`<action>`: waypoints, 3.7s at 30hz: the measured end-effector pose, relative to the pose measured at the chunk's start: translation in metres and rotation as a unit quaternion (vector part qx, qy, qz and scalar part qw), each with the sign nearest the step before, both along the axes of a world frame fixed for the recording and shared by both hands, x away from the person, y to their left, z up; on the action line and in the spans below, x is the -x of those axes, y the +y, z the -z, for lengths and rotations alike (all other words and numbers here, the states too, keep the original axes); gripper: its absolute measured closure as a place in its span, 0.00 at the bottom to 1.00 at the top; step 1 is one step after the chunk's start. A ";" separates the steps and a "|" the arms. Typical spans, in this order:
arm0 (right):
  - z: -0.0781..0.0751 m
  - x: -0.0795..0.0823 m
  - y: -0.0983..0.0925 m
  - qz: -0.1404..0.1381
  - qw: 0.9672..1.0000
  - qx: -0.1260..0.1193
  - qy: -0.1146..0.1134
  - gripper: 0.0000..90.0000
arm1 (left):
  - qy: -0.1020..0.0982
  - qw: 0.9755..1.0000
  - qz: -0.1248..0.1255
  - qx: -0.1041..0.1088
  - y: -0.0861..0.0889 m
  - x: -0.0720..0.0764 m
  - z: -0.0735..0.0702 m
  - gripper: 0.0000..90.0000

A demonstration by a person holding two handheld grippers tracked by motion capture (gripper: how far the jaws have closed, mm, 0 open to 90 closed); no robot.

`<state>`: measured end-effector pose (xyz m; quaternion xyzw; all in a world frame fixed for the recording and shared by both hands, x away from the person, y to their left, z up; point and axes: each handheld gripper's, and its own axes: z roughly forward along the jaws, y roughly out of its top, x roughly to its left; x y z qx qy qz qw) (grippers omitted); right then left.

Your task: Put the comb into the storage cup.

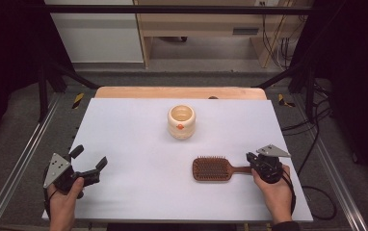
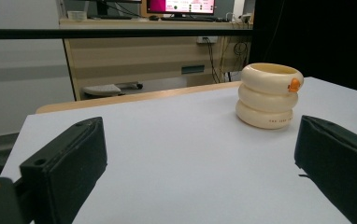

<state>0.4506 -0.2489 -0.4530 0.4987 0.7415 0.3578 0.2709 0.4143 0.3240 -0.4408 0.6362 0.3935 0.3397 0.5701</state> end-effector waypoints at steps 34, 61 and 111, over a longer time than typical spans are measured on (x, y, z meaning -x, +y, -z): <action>0.008 -0.003 0.002 -0.025 0.998 -0.009 0.053 1.00 | 0.003 1.000 0.001 -0.003 0.000 0.000 0.000 0.03; 0.012 0.004 0.010 -0.054 0.995 -0.006 0.087 1.00 | 0.003 1.000 0.000 -0.003 0.001 0.000 0.000 0.03; -0.003 0.026 0.019 -0.076 0.992 -0.023 0.101 1.00 | 0.002 1.000 0.001 -0.009 0.000 -0.001 0.000 0.03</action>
